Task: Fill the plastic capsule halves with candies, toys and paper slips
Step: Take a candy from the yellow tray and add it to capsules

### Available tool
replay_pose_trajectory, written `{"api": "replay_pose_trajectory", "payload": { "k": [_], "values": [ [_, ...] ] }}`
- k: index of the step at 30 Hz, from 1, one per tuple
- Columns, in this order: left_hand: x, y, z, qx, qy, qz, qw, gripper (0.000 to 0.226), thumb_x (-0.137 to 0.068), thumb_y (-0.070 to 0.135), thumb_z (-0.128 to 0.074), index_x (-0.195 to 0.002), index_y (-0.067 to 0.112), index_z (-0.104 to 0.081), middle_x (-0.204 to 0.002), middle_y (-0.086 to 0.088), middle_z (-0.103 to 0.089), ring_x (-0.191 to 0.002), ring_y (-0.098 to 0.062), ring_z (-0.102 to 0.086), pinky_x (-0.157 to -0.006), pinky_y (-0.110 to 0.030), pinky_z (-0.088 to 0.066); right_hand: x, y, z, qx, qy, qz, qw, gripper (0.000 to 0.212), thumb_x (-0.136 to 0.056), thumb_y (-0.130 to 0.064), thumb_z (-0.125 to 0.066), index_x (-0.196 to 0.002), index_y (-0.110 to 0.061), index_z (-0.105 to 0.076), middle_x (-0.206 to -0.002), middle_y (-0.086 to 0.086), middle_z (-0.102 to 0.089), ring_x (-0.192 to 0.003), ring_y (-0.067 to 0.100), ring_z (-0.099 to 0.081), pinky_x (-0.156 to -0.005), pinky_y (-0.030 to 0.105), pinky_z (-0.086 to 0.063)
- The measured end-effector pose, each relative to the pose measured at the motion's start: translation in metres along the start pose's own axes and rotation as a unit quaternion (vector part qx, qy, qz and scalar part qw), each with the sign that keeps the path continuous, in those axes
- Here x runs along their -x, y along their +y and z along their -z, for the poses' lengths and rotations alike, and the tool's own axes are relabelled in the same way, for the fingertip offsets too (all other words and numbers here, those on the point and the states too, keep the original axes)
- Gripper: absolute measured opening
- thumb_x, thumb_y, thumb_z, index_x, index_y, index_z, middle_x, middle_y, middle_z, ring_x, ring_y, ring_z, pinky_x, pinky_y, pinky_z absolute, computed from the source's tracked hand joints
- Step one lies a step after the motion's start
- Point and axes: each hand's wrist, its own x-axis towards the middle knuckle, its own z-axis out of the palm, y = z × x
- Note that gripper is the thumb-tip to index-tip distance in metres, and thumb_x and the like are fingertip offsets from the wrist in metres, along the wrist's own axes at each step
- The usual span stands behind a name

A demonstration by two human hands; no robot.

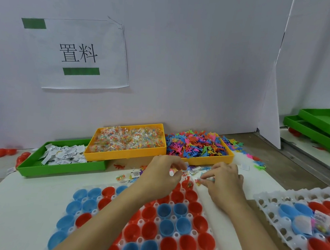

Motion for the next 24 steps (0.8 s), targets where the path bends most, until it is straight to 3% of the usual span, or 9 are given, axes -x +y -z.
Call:
{"api": "replay_pose_trajectory", "payload": {
  "k": [4, 7, 10, 15, 18, 20, 24],
  "values": [
    [0.000, 0.000, 0.000, -0.002, -0.003, -0.001, 1.000, 0.022, -0.095, 0.014, -0.057, -0.110, 0.022, -0.071, -0.104, 0.014, -0.066, -0.094, 0.002, -0.055, -0.073, 0.001, -0.038, 0.000, -0.002, 0.002, -0.013, -0.005, -0.005, 1.000, 0.016, -0.088, -0.041, -0.071, -0.101, -0.033, -0.075, -0.115, -0.010, -0.051, -0.116, 0.015, -0.040, -0.093, 0.032, -0.034],
    [-0.001, 0.002, 0.001, 0.001, -0.002, -0.001, 1.000, 0.022, -0.095, 0.014, -0.057, -0.111, 0.022, -0.071, -0.101, 0.016, -0.064, -0.095, 0.002, -0.056, -0.073, 0.000, -0.039, -0.001, -0.003, 0.007, -0.103, 0.006, -0.007, 0.995, 0.004, -0.088, -0.028, -0.074, -0.088, -0.029, -0.071, -0.103, -0.008, -0.058, -0.102, 0.013, -0.053, -0.086, 0.027, -0.043],
    [-0.003, 0.004, 0.000, -0.001, -0.005, -0.001, 1.000, 0.022, -0.095, 0.015, -0.057, -0.111, 0.021, -0.070, -0.107, 0.012, -0.068, -0.099, -0.001, -0.058, -0.076, -0.003, -0.039, -0.001, -0.004, 0.010, -0.165, -0.009, 0.007, 0.986, 0.019, -0.088, -0.015, -0.075, -0.081, -0.030, -0.064, -0.085, -0.009, -0.063, -0.081, 0.005, -0.060, -0.069, 0.014, -0.044],
    [-0.001, 0.004, -0.005, -0.016, -0.010, 0.004, 1.000, 0.018, -0.095, 0.017, -0.059, -0.106, 0.020, -0.072, -0.111, 0.010, -0.070, -0.105, -0.003, -0.059, -0.086, -0.014, -0.041, 0.002, -0.005, 0.012, -0.204, -0.001, 0.003, 0.979, 0.020, -0.084, -0.008, -0.078, -0.090, -0.025, -0.069, -0.077, -0.013, -0.061, -0.073, 0.003, -0.059, -0.059, 0.007, -0.037],
    [-0.001, 0.003, -0.011, -0.039, -0.011, 0.019, 0.999, 0.013, -0.093, 0.028, -0.064, -0.101, 0.024, -0.073, -0.120, 0.011, -0.068, -0.113, -0.010, -0.055, -0.097, -0.031, -0.045, 0.002, -0.004, 0.015, -0.241, 0.005, 0.006, 0.971, 0.032, -0.081, -0.001, -0.079, -0.102, -0.024, -0.069, -0.072, -0.008, -0.064, -0.070, 0.004, -0.061, -0.057, 0.006, -0.038],
    [-0.001, 0.005, -0.015, -0.059, -0.010, 0.034, 0.998, 0.014, -0.090, 0.039, -0.068, -0.098, 0.027, -0.071, -0.122, 0.011, -0.066, -0.110, -0.014, -0.049, -0.096, -0.039, -0.044, 0.002, -0.003, 0.016, -0.270, 0.011, 0.004, 0.963, 0.041, -0.080, 0.001, -0.079, -0.110, -0.024, -0.068, -0.069, -0.007, -0.065, -0.068, 0.004, -0.062, -0.058, 0.006, -0.039],
    [0.000, 0.005, -0.022, -0.081, -0.008, 0.042, 0.996, 0.018, -0.088, 0.042, -0.069, -0.097, 0.026, -0.072, -0.115, 0.007, -0.065, -0.113, -0.016, -0.047, -0.094, -0.039, -0.045, 0.001, -0.001, 0.018, -0.300, 0.035, -0.007, 0.953, 0.040, -0.081, 0.001, -0.078, -0.111, -0.024, -0.068, -0.074, -0.004, -0.065, -0.068, 0.005, -0.062, -0.053, 0.004, -0.041]
  ]
}}
